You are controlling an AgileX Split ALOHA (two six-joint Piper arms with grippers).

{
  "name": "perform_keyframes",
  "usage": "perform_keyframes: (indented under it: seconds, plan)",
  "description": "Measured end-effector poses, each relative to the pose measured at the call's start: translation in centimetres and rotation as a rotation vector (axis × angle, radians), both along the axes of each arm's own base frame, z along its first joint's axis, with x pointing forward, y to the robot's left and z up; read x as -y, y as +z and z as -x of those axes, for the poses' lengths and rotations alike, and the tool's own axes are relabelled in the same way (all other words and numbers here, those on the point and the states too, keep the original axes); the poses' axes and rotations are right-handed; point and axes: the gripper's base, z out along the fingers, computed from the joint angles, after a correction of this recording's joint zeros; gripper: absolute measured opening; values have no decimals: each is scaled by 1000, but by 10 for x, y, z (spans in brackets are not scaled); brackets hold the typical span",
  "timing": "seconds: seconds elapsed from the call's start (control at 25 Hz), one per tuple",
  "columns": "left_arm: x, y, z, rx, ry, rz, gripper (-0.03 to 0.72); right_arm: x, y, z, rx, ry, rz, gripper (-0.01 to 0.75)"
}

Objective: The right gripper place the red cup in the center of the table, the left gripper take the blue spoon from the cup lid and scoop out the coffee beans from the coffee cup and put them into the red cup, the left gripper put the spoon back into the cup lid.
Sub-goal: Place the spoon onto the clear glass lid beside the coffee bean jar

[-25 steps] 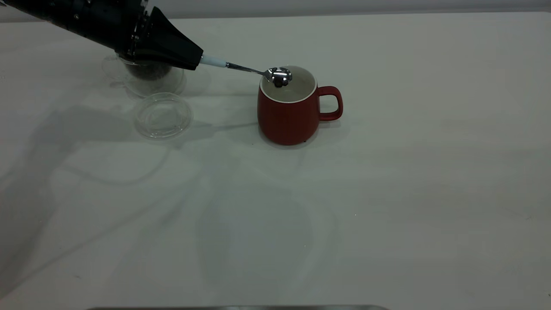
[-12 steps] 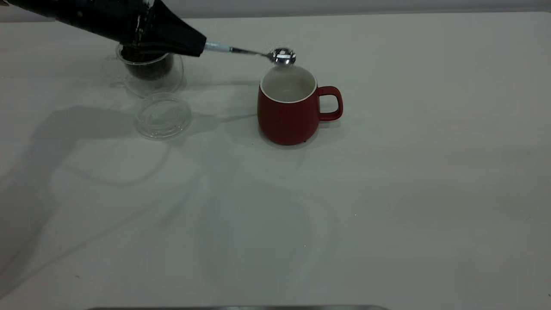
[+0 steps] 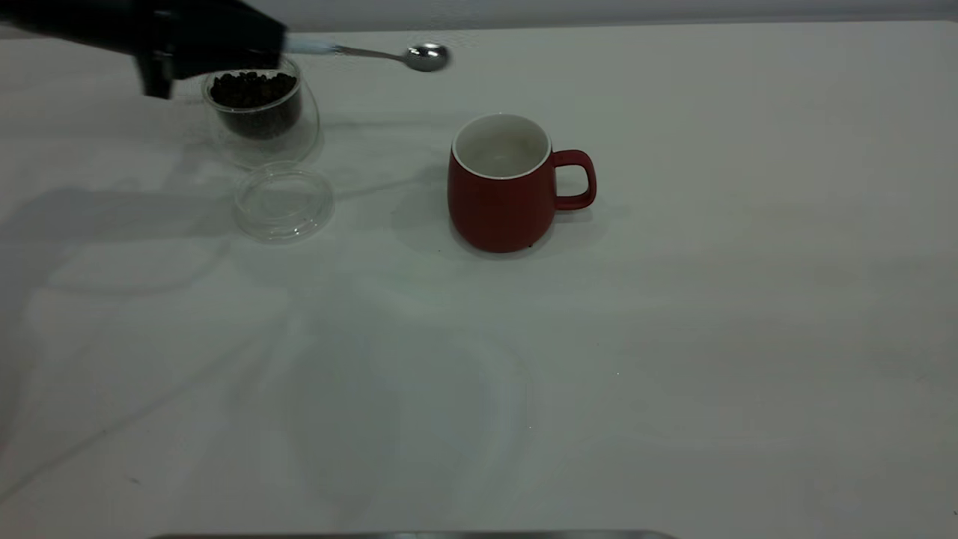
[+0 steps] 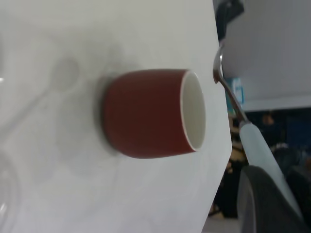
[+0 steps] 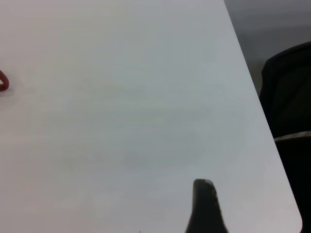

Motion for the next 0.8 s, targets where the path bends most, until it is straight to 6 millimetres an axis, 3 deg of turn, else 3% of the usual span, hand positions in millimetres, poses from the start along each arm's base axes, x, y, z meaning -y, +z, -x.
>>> perform_keyframes:
  seconds: [0.2, 0.44, 0.8]
  plan:
    - [-29, 5, 16, -39, 73, 7, 126, 0, 0, 0, 0, 0, 0, 568]
    - [-69, -13, 46, -126, 182, 20, 126, 0, 0, 0, 0, 0, 0, 568]
    - [-94, -39, 64, -155, 284, -149, 126, 0, 0, 0, 0, 0, 0, 568]
